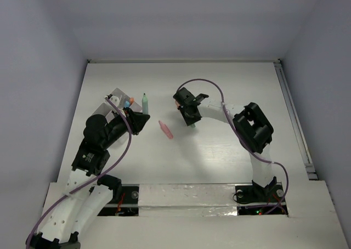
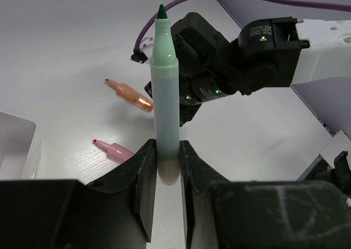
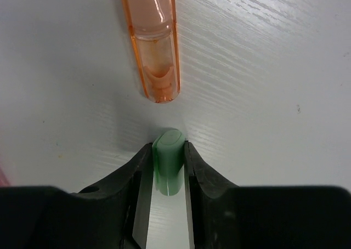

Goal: Sort the stationery into containers
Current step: Close the pen cap on the pen.

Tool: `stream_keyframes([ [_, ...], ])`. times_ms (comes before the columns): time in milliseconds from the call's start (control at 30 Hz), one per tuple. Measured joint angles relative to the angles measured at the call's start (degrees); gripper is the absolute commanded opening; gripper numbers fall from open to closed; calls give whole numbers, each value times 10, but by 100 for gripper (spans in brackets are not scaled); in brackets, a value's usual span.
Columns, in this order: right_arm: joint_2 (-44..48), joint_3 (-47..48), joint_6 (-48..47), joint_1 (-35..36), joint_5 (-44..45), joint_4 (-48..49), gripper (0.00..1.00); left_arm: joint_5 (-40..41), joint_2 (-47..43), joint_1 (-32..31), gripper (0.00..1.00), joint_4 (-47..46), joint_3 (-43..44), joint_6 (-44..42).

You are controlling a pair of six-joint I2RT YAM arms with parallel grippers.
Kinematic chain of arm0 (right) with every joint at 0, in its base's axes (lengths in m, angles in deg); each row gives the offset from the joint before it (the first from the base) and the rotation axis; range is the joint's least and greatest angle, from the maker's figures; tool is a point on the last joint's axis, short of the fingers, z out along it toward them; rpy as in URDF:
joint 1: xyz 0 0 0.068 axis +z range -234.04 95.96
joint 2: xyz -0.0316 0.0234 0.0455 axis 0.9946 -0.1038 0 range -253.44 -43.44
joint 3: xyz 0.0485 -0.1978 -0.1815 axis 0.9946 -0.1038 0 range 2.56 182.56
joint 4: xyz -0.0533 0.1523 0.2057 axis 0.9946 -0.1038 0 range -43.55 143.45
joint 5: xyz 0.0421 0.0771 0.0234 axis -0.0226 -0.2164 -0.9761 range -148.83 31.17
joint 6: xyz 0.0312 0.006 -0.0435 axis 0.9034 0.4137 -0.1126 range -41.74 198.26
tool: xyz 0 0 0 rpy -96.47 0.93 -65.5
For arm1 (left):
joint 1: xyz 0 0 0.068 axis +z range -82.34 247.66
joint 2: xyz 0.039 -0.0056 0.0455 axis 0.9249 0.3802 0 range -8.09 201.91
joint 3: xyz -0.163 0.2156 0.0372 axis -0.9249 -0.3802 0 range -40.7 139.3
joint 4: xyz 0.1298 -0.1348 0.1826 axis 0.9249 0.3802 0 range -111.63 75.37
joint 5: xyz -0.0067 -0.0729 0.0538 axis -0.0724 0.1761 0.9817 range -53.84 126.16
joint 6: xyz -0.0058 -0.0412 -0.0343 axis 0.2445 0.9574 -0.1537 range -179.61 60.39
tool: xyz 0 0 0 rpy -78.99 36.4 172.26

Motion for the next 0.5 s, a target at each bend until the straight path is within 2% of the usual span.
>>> stream_keyframes([
  [133, 7, -9, 2, 0, 2, 7, 0, -1, 0, 1, 0, 0, 0, 0],
  [267, 57, -64, 10, 0, -13, 14, 0, -1, 0, 1, 0, 0, 0, 0],
  [367, 145, -123, 21, 0, -49, 49, 0, -3, 1, 1, 0, 0, 0, 1],
  [500, 270, -170, 50, 0, -133, 155, 0, -31, 1, 1, 0, -8, -1, 11],
])
